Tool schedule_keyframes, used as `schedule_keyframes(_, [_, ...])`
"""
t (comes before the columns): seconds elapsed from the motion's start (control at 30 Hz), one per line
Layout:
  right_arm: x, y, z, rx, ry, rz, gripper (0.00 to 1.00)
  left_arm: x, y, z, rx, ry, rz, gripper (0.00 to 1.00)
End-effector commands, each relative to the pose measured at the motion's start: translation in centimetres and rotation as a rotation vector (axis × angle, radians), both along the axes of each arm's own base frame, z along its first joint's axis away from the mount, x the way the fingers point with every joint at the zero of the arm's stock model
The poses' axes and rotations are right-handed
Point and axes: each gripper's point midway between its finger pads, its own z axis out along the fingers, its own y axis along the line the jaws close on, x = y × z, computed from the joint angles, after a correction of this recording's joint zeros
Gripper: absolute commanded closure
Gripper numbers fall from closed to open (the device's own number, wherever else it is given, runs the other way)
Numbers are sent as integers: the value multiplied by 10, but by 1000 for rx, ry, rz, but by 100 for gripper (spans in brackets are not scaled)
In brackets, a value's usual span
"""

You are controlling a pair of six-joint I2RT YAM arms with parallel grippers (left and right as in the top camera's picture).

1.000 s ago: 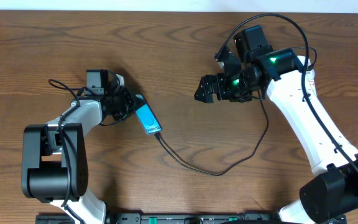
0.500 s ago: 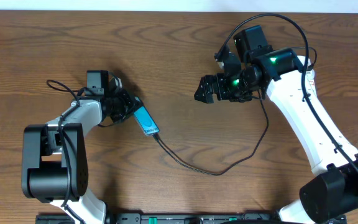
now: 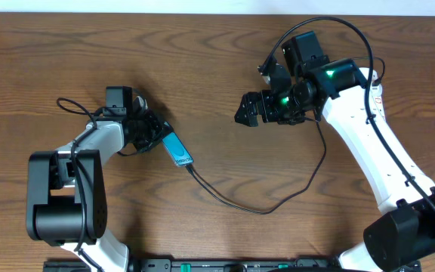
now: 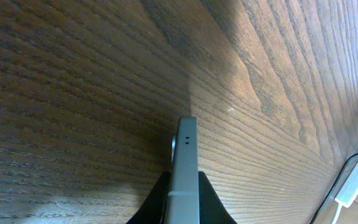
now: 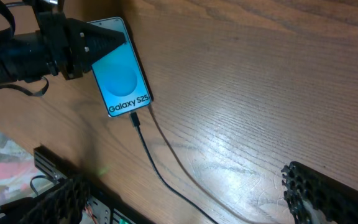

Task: Plug charger to phone and switch on socket
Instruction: 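Lay the phone flat on the table with the left gripper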

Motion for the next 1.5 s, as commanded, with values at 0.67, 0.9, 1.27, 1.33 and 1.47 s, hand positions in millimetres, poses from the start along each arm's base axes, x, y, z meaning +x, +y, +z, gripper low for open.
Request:
schedule_keyframes(0.67, [0, 2, 13, 12, -45, 15, 1, 4, 0, 7, 2, 1, 2, 92])
schedule_keyframes(0.9, [0, 2, 13, 13, -47, 15, 1, 2, -1, 7, 2, 9, 2, 75])
schedule_keyframes(1.27, [1, 2, 14, 14, -48, 15, 1, -1, -1, 5, 2, 24, 2, 71])
schedule_keyframes(1.33, [1, 2, 14, 14, -49, 15, 1, -3, -1, 4, 1, 36, 2, 71])
schedule_keyframes(1.47, [1, 2, 14, 14, -49, 15, 1, -8, -1, 3, 1, 59, 2, 68])
